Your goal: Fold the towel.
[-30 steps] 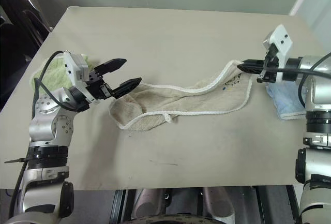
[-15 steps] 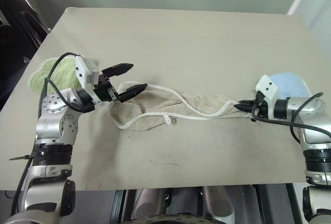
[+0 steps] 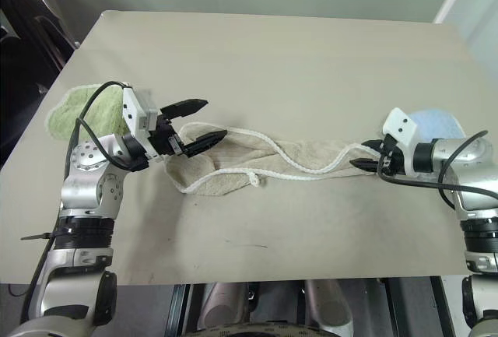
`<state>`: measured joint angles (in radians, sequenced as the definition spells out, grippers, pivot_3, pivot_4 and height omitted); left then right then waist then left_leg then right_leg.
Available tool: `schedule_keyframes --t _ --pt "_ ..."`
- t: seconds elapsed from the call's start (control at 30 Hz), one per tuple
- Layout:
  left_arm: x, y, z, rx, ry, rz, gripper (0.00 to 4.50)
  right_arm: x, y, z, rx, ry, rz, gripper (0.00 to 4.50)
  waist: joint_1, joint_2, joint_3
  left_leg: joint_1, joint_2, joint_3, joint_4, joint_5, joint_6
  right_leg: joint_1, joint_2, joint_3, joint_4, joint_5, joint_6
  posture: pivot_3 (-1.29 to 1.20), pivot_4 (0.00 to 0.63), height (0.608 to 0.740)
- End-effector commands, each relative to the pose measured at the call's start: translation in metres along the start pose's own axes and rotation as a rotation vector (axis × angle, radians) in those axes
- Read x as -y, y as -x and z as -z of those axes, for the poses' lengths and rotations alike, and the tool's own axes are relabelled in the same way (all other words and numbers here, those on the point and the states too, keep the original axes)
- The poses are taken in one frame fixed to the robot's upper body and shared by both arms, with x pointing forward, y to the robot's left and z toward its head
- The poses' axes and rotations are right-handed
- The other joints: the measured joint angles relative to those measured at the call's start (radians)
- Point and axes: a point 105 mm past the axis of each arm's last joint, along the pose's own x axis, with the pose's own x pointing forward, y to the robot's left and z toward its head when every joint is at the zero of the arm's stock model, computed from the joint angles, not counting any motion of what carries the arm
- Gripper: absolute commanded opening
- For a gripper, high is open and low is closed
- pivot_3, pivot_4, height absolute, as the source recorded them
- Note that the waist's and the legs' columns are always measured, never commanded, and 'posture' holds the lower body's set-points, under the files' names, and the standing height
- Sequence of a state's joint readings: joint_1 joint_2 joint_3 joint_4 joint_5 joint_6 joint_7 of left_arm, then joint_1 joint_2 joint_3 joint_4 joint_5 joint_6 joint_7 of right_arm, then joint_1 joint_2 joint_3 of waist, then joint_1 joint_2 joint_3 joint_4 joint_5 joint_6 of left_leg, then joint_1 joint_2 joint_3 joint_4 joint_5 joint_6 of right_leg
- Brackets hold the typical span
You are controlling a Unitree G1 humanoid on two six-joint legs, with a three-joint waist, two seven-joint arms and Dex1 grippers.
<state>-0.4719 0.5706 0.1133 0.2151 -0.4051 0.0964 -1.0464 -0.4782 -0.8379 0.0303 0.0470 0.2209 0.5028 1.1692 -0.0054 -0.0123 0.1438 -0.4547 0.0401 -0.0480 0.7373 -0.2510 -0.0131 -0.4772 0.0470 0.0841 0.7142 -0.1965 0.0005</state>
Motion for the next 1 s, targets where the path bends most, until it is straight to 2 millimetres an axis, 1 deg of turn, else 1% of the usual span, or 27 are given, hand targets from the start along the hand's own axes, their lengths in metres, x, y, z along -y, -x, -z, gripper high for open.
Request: schedule_keyframes --t 0.03,0.13,0.23,0.33,0.4,0.57,0.67,0.73,0.83,1.0 --pt "0.002 0.001 -0.006 0.022 -0.032 0.006 4.5 0.008 0.004 -0.009 -0.008 0.028 -0.022 2.37 0.0 0.0 0.0 0.0 0.0 0.0 0.0 0.0 0.0 0.0 0.0 0.0 0.0 0.0 0.0 0.0 0.15 0.697" --pt "0.003 0.002 -0.005 0.023 -0.027 0.003 4.5 0.007 0.002 -0.01 -0.015 -0.017 -0.102 2.37 0.0 0.0 0.0 0.0 0.0 0.0 0.0 0.0 0.0 0.0 0.0 0.0 0.0 0.0 0.0 0.0 0.15 0.697" --pt "0.004 0.003 -0.003 0.016 -0.03 0.003 4.5 0.002 0.0 -0.004 -0.072 -0.009 -0.185 2.37 0.0 0.0 0.0 -0.001 0.0 0.0 0.0 0.0 0.0 -0.001 0.0 0.0 0.0 0.001 -0.002 0.0 0.15 0.697" --pt "0.004 0.003 -0.003 0.015 -0.032 0.002 4.5 0.002 -0.002 -0.003 -0.099 0.0 -0.222 2.37 0.002 0.0 0.0 -0.001 0.0 0.0 0.0 0.0 0.0 -0.001 0.0 0.0 0.0 0.001 -0.003 0.0 0.15 0.697" --pt "0.004 0.004 -0.003 0.016 -0.033 0.0 4.5 0.003 -0.003 -0.003 -0.117 0.022 -0.242 2.37 0.002 0.0 0.0 -0.001 0.0 0.0 0.0 0.0 0.0 -0.001 0.0 0.0 0.0 0.004 -0.007 0.0 0.15 0.697" --pt "0.006 0.006 -0.001 0.009 -0.035 -0.002 4.5 0.008 -0.004 -0.005 -0.126 0.068 -0.265 2.37 0.001 0.0 0.0 -0.001 0.0 0.0 0.0 0.0 0.0 -0.001 0.0 0.0 0.0 0.004 -0.008 0.0 0.15 0.697" --pt "0.007 0.008 0.0 0.006 -0.036 -0.004 4.5 0.01 -0.003 -0.006 -0.132 0.099 -0.274 2.37 0.001 0.0 0.0 -0.001 0.0 0.0 0.0 0.0 0.0 -0.001 0.0 0.0 0.0 0.004 -0.008 0.0 0.15 0.697" --pt "0.006 0.008 0.0 0.007 -0.037 -0.008 4.5 0.011 -0.002 -0.009 -0.108 0.158 -0.282 2.37 0.002 0.0 0.0 -0.001 0.0 0.0 0.0 0.0 0.0 -0.001 0.0 0.0 0.0 0.004 -0.008 0.0 0.15 0.697" --pt "0.006 0.009 0.0 0.008 -0.038 -0.01 4.5 0.009 0.0 -0.01 -0.104 0.187 -0.315 2.37 0.002 0.0 0.0 -0.001 0.0 0.0 0.0 0.0 0.0 -0.001 0.0 0.0 0.0 0.005 -0.008 0.0 0.15 0.697" --pt "0.005 0.01 -0.001 0.009 -0.044 -0.016 4.5 0.005 0.011 -0.019 -0.087 0.208 -0.348 2.37 0.002 0.0 0.0 -0.001 0.0 0.0 0.0 0.0 0.0 -0.001 0.0 0.0 0.0 0.005 -0.009 0.0 0.15 0.697"
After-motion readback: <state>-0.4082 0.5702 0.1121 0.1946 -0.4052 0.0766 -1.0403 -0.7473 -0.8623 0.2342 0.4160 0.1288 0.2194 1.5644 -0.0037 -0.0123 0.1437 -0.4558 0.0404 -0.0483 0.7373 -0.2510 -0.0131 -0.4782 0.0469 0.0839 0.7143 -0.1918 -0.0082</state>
